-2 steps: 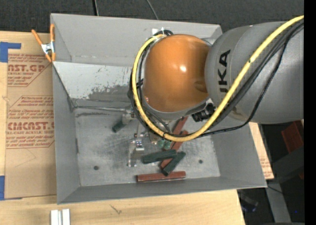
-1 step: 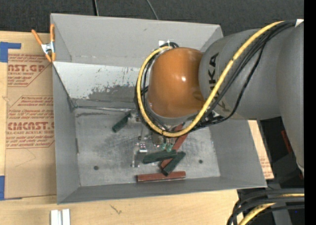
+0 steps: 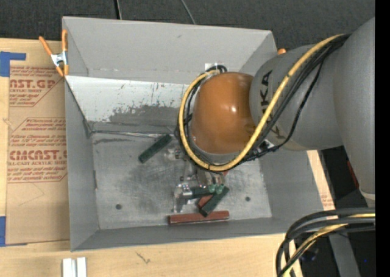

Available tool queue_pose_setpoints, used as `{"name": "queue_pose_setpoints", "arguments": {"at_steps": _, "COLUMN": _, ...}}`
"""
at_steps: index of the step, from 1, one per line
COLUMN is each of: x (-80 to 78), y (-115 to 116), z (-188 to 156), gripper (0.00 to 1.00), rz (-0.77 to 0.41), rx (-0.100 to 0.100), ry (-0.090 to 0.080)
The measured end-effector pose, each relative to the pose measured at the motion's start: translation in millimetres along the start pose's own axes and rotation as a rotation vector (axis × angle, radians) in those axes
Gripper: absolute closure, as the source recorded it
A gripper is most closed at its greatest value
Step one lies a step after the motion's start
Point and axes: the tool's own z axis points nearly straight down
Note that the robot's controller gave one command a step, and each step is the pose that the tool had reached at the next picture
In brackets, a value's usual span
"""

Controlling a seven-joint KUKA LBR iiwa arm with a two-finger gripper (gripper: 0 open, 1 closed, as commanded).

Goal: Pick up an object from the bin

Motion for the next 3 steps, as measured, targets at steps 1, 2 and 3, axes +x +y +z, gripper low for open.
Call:
{"name": "queue_pose_setpoints", "arguments": {"at_steps": 1, "x": -34.3, "y": -48, "z": 32, "gripper": 0.0, "rz": 0.106, "rx": -0.002, "ry": -0.003}}
{"name": "queue_pose_setpoints", "arguments": {"at_steps": 2, "x": 15.9, "y": -41, "z": 78, "gripper": 1.0, "rz": 0.055, "rx": 0.0, "ry": -0.006}}
{"name": "queue_pose_setpoints", "arguments": {"at_steps": 3, "x": 15.9, "y": -41, "z": 78, "gripper": 1.0, "rz": 0.055, "rx": 0.0, "ry": -0.006}}
